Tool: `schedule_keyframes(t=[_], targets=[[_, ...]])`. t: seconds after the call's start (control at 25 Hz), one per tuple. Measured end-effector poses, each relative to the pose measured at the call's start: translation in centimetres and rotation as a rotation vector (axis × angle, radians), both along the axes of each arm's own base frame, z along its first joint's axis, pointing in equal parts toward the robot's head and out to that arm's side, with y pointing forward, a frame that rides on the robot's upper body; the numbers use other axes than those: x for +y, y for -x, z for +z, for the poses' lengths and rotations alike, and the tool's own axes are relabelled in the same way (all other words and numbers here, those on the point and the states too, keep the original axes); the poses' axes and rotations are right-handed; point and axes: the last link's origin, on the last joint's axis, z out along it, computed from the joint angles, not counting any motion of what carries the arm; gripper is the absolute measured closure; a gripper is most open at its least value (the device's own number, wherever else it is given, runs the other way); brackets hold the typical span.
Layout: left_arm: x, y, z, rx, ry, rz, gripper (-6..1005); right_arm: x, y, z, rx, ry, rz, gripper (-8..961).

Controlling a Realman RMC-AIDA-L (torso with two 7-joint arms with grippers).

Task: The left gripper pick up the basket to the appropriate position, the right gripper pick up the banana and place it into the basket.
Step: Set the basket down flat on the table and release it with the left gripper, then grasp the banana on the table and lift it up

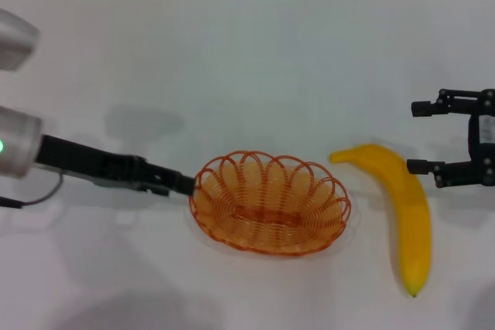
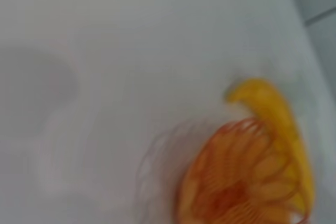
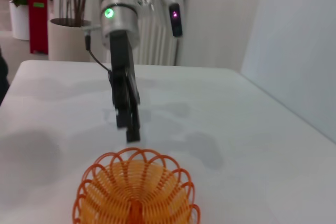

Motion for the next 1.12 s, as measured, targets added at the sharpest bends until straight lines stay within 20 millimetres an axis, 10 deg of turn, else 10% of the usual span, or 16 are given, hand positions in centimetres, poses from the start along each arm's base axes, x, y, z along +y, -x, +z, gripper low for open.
schedule_keyframes(t=[0.32,0.72,1.12], targets=[[-1.9,1.7,4.2,-0.067,-0.213,-0.299,309,-0.2,-0.3,0.2,0.011,-0.018,-0.013,206],[-4.7,4.5,2.0,-0.074,-0.325,-0.797,310,-0.1,-0.1,0.6,0.055,-0.064,-0.013,209],[-7.5,7.1,1.4,-0.085,-0.426,-0.865,311,-1.0,-0.9,1.1,0.105,-0.120,-0.058,212]])
